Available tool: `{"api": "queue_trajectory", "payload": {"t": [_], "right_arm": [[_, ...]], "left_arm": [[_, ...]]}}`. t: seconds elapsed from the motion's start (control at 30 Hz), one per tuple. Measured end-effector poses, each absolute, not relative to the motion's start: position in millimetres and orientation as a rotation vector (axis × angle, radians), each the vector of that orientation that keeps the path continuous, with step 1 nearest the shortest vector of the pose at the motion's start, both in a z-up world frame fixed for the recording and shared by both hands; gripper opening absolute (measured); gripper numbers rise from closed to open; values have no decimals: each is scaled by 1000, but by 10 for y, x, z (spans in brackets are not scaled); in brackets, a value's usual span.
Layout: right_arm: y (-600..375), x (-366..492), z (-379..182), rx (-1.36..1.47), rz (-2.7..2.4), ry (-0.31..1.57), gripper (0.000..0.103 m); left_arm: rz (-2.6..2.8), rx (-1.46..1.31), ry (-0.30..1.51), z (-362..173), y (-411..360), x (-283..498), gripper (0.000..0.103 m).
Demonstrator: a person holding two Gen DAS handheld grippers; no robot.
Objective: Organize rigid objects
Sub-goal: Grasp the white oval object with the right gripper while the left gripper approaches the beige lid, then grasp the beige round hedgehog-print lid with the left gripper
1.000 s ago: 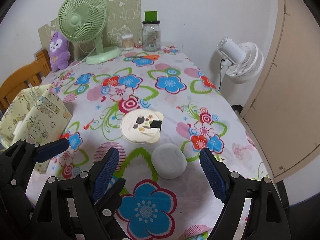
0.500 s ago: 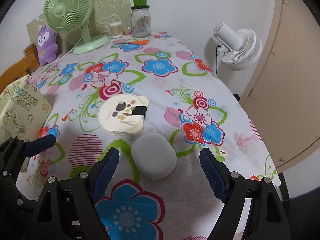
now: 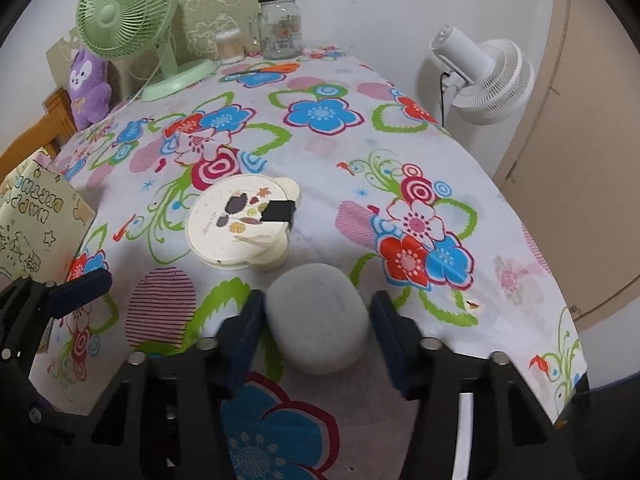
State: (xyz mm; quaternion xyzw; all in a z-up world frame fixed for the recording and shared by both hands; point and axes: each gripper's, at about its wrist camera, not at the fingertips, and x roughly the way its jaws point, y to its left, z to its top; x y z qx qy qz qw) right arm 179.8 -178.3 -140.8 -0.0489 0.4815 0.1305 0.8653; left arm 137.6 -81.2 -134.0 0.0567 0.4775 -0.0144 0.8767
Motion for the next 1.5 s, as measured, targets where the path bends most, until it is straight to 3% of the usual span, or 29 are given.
{"api": "queue_trajectory", "payload": {"t": [1.33, 1.5], "right_arm": [[-2049, 2402, -1352, -19, 205, 999, 55], [-2077, 2449, -1366, -13, 198, 1001, 55]], "left_arm": [[-43, 57, 995, -1370, -1025, 2115, 90], [-47, 38, 981, -1370, -1039, 2142, 84]]}}
